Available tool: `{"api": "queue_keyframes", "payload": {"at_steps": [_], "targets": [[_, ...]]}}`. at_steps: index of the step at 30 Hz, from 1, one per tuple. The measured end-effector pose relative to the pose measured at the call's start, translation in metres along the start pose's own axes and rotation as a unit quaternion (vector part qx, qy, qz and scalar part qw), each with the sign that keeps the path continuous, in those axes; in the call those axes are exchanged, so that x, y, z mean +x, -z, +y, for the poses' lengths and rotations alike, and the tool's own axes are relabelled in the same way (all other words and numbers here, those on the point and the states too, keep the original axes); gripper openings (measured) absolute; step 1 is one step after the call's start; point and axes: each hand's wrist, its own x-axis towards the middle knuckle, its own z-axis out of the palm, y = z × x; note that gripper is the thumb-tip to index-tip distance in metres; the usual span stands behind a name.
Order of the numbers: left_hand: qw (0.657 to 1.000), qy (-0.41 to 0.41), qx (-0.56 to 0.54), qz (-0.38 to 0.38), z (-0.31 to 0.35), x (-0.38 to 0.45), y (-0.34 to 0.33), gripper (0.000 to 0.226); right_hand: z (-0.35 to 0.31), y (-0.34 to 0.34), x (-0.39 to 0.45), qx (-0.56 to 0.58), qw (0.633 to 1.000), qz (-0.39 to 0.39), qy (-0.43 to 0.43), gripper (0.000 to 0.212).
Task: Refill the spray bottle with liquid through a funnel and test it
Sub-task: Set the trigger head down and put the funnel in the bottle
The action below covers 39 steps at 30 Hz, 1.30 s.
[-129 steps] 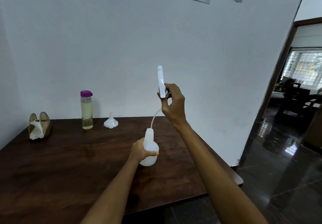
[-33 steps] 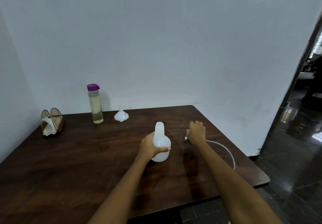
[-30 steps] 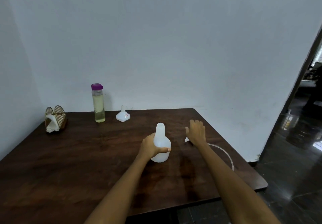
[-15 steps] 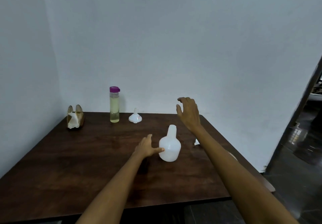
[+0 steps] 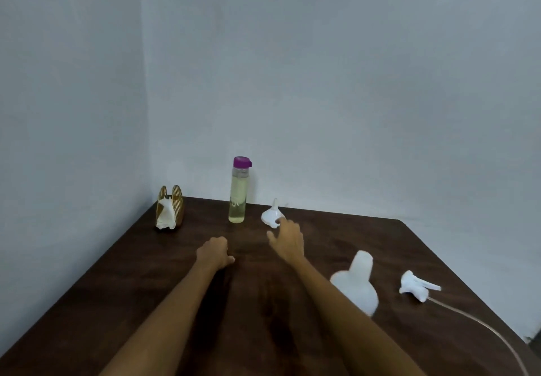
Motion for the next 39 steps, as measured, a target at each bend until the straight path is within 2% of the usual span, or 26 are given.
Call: {"api": "queue_keyframes", "payload": {"at_steps": [7, 13, 17, 22, 25, 28, 30, 32, 34, 36, 39], "targets": [[0.991, 0.038, 0.124, -0.024, -0.011, 0.092, 0.014, 0.049, 0.017, -0.056, 0.089, -0.002, 0.991, -0.007, -0.135, 0.072], [0.974, 0.067, 0.211, -0.039, 0.008, 0.127, 0.010, 0.046, 0.030, -0.084, 0.148, 0.007, 0.975, -0.017, -0.223, 0.108], [0.964, 0.084, 0.249, -0.048, 0.015, 0.133, 0.000, 0.047, 0.036, -0.100, 0.165, -0.010, 0.974, -0.033, -0.225, 0.105], [0.951, 0.090, 0.294, -0.041, 0.013, 0.128, 0.000, 0.046, 0.026, -0.099, 0.154, -0.015, 0.981, 0.015, -0.194, 0.103], [0.952, 0.079, 0.295, -0.036, 0.006, 0.120, 0.000, 0.048, 0.011, -0.088, 0.129, 0.079, 0.980, 0.040, -0.177, 0.103], [0.957, 0.064, 0.283, -0.032, -0.006, 0.104, 0.010, 0.054, -0.002, -0.074, 0.090, 0.188, 0.965, -0.016, -0.185, 0.106], [0.966, 0.036, 0.256, -0.011, -0.014, 0.085, 0.016, 0.054, -0.004, -0.067, 0.065, 0.259, 0.940, -0.066, -0.213, 0.109], [0.977, -0.007, 0.212, 0.032, -0.022, 0.059, 0.016, 0.046, -0.005, -0.055, 0.041, 0.373, 0.889, -0.099, -0.248, 0.109], [0.988, -0.048, 0.125, 0.071, -0.027, 0.038, 0.010, 0.039, -0.012, -0.042, 0.020, 0.432, 0.859, -0.125, -0.243, 0.094], [0.993, -0.077, -0.049, 0.078, -0.022, 0.006, 0.005, 0.035, -0.019, -0.021, -0.008, 0.465, 0.841, -0.149, -0.232, 0.076], [0.941, -0.088, -0.317, 0.075, -0.003, -0.040, 0.002, 0.033, -0.028, 0.003, -0.043, 0.541, 0.785, -0.186, -0.236, 0.066]]}}
